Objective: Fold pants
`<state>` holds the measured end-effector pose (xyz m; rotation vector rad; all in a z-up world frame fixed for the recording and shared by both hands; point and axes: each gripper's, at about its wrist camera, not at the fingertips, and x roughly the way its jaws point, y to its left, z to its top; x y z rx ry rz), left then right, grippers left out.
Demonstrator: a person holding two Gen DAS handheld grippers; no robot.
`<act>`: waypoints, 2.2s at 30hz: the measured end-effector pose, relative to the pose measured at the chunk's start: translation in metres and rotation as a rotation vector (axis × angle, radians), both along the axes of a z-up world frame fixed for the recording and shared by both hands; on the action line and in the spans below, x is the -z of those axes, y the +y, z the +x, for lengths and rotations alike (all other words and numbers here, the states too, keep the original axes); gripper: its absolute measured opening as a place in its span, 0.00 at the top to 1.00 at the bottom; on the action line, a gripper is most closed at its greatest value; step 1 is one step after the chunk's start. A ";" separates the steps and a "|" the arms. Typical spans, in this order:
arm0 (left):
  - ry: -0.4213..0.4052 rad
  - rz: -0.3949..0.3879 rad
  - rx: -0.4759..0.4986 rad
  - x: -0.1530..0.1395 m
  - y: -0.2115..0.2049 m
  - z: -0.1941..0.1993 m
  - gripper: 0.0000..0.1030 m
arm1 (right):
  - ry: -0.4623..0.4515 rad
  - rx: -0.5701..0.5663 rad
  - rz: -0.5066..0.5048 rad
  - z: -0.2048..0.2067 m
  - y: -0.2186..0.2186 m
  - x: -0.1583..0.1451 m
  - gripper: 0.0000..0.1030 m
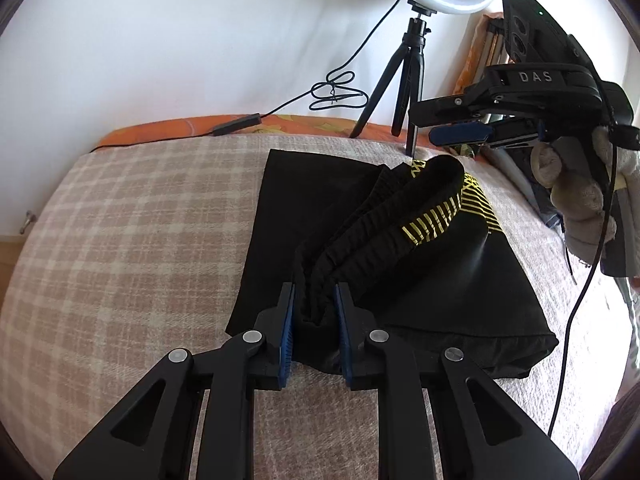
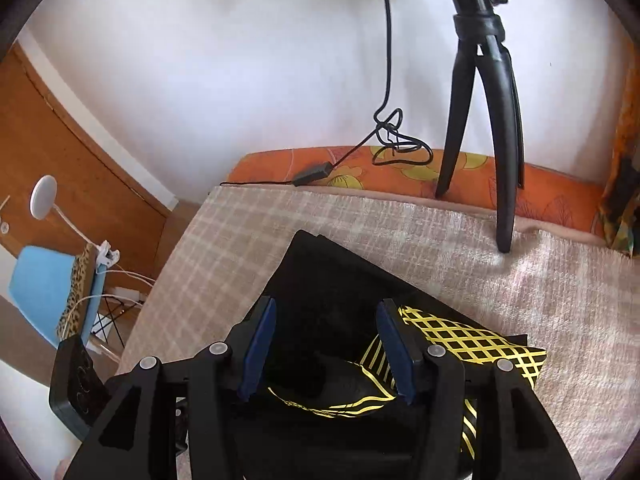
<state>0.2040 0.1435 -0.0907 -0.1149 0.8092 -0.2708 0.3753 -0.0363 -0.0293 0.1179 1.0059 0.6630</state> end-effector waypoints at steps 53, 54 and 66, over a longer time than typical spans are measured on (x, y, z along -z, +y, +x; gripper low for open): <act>-0.007 0.180 0.098 -0.002 -0.014 -0.011 0.62 | 0.432 0.145 0.058 0.015 -0.036 0.063 0.79; -0.005 0.174 0.095 -0.002 -0.013 -0.010 0.63 | 0.425 0.136 0.066 0.017 -0.031 0.061 0.88; 0.005 0.101 0.025 -0.001 0.000 -0.007 0.88 | 0.167 0.007 0.078 0.055 0.019 0.009 0.82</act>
